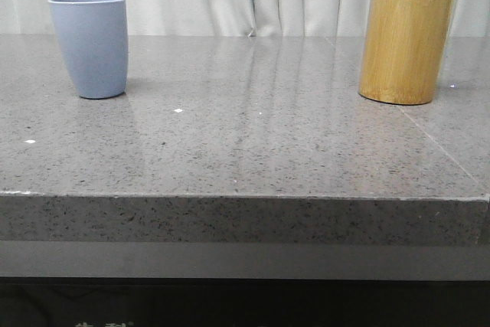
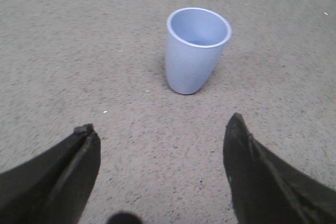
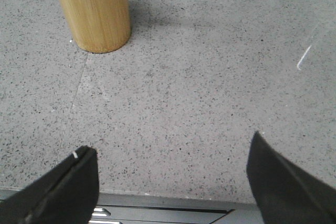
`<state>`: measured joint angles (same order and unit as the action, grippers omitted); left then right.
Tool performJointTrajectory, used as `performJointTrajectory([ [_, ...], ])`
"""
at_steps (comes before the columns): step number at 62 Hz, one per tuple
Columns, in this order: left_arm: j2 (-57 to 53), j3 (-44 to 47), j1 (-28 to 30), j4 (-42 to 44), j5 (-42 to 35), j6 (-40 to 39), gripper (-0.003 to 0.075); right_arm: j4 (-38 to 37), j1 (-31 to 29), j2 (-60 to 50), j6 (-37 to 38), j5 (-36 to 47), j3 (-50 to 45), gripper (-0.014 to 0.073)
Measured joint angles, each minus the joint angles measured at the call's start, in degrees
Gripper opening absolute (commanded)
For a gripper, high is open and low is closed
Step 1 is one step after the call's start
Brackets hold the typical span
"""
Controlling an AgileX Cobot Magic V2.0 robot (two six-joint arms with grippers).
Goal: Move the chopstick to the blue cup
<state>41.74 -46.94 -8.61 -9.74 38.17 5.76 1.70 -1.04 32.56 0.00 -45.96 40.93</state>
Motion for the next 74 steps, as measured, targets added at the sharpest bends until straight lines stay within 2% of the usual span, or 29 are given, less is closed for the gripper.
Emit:
performJointTrajectory([
  [10, 8.57, -5.9, -3.66, 0.89, 0.49, 1.3, 0.048, 0.0, 0.0, 0.0, 0.0, -0.13, 0.0, 0.0592],
  [25, 22.8, -17.02, -4.01, 3.42, 4.02, 1.51, 0.048, 0.0, 0.0, 0.0, 0.0, -0.13, 0.0, 0.0592],
  [52, 48.12, -42.39, -4.01, 6.14, 17.0, 1.51, 0.048, 0.0, 0.0, 0.0, 0.0, -0.13, 0.0, 0.0592],
  [66, 57.54, -51.41, -4.01, 8.4, 23.52, 1.51, 0.0479, 0.0, 0.0, 0.0, 0.0, -0.13, 0.0, 0.0592],
  [74, 61.42, -54.66, -4.01, 8.62, 24.41, 1.4, 0.0433, 0.0, 0.0, 0.12, 0.0, -0.13, 0.0, 0.0592],
])
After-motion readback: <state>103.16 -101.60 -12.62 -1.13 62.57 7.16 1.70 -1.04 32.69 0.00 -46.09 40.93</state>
